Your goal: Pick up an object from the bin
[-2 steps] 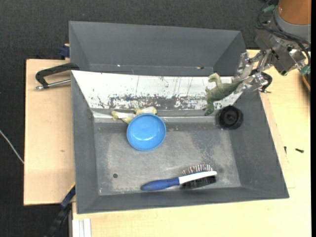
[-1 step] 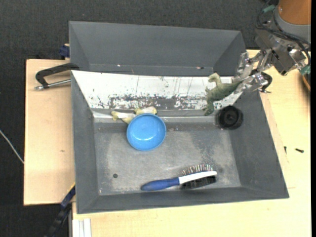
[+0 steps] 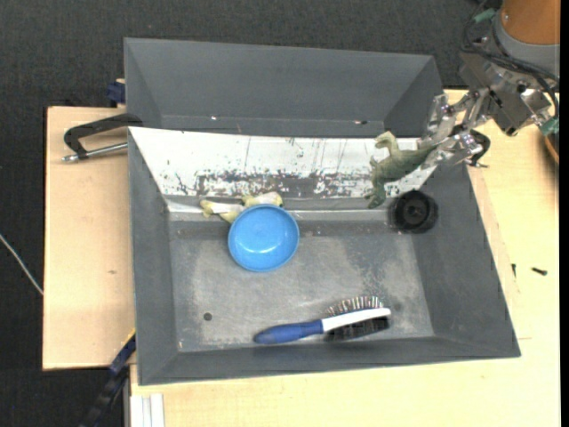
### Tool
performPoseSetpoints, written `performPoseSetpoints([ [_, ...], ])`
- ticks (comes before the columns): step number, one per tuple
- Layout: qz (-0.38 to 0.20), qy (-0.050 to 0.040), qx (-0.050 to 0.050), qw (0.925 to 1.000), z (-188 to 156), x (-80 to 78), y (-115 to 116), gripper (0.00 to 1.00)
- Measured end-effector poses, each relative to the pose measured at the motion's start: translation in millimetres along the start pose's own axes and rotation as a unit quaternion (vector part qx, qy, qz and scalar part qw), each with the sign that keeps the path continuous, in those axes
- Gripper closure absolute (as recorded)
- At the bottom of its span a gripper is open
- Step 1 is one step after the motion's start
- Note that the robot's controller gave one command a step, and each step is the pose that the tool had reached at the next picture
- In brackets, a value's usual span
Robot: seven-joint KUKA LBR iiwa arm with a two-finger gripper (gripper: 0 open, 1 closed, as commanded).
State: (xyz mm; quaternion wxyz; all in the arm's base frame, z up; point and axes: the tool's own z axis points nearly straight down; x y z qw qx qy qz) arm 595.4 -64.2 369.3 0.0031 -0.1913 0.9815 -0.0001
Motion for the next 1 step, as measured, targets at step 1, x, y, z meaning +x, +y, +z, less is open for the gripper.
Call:
performPoseSetpoints([
  [1,0.306,0.0041,-0.001,0.9522,97.9,16.5,14.2,1.00],
])
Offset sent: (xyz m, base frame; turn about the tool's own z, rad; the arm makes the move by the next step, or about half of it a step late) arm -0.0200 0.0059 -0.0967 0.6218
